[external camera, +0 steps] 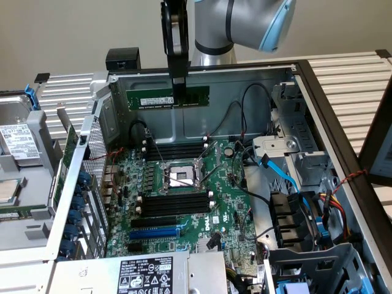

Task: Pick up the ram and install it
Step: 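Insert the ram into the slot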

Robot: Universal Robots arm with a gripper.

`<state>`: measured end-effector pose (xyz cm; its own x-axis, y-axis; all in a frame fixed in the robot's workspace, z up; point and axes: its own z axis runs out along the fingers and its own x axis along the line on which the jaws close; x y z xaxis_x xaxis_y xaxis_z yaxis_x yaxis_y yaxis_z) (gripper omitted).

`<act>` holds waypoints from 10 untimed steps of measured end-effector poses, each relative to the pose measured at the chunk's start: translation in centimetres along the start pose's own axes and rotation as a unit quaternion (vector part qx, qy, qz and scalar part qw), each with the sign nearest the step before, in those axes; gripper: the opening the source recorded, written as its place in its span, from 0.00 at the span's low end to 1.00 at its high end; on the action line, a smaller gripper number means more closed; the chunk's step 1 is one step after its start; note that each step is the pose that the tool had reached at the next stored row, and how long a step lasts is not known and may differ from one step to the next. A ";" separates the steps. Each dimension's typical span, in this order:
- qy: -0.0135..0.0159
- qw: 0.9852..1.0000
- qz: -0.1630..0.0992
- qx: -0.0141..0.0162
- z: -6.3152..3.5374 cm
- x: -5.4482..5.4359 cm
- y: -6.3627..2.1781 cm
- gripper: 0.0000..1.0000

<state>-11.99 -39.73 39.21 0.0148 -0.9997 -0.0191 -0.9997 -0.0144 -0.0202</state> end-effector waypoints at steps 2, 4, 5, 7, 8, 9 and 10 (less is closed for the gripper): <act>0.000 1.000 0.000 0.000 0.20 0.0 0.00 0.13; 0.000 1.000 0.000 0.000 0.36 0.1 0.00 0.13; 0.000 1.000 0.000 0.000 0.43 0.2 0.00 0.13; 0.000 1.000 0.000 0.000 0.60 0.4 0.01 0.13; 0.000 1.000 0.000 0.000 0.75 0.4 0.01 0.13; 0.000 1.000 0.000 0.000 0.93 0.4 0.00 0.13; 0.000 1.000 0.000 0.000 1.10 0.4 -0.05 0.13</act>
<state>-11.91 -40.14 38.09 0.0149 -0.9997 -0.0190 -0.9997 -0.0145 -0.0201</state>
